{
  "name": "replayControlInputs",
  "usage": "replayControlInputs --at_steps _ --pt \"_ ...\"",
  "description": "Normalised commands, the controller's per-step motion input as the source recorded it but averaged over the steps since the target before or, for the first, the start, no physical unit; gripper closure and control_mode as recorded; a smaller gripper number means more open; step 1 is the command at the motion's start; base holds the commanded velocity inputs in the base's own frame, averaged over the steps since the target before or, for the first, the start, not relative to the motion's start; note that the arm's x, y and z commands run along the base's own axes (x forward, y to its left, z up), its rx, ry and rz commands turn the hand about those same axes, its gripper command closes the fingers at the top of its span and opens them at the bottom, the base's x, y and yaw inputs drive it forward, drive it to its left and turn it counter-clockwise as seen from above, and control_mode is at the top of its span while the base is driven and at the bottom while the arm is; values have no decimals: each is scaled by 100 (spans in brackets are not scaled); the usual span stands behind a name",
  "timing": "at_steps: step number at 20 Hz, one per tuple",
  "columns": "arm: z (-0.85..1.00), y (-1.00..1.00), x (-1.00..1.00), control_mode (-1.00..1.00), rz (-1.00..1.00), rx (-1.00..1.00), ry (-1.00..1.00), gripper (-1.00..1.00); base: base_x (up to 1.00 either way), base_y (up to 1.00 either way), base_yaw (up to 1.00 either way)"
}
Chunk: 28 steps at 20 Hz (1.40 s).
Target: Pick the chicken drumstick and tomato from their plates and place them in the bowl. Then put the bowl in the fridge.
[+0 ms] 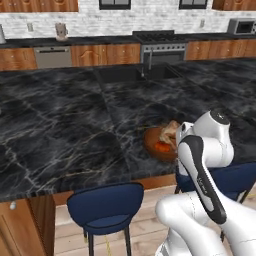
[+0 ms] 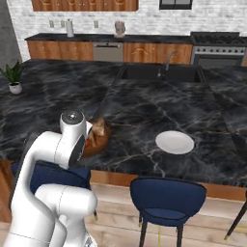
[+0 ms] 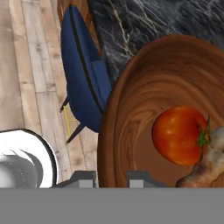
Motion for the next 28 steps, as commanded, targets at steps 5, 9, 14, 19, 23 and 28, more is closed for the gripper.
replayControlInputs --at_steps 5,9,14,19,23,28 --pt "0 0 0 100 0 0 0 100 -61 -15 -25" --pt "0 0 0 100 0 0 0 100 -53 -17 -34" --pt "0 0 0 100 0 0 0 100 -22 -2 -53" --pt "0 0 0 100 0 0 0 100 -1 0 -72" --pt "0 0 0 100 0 0 0 100 0 0 -77" --pt "0 0 0 100 0 0 0 100 0 0 -82"
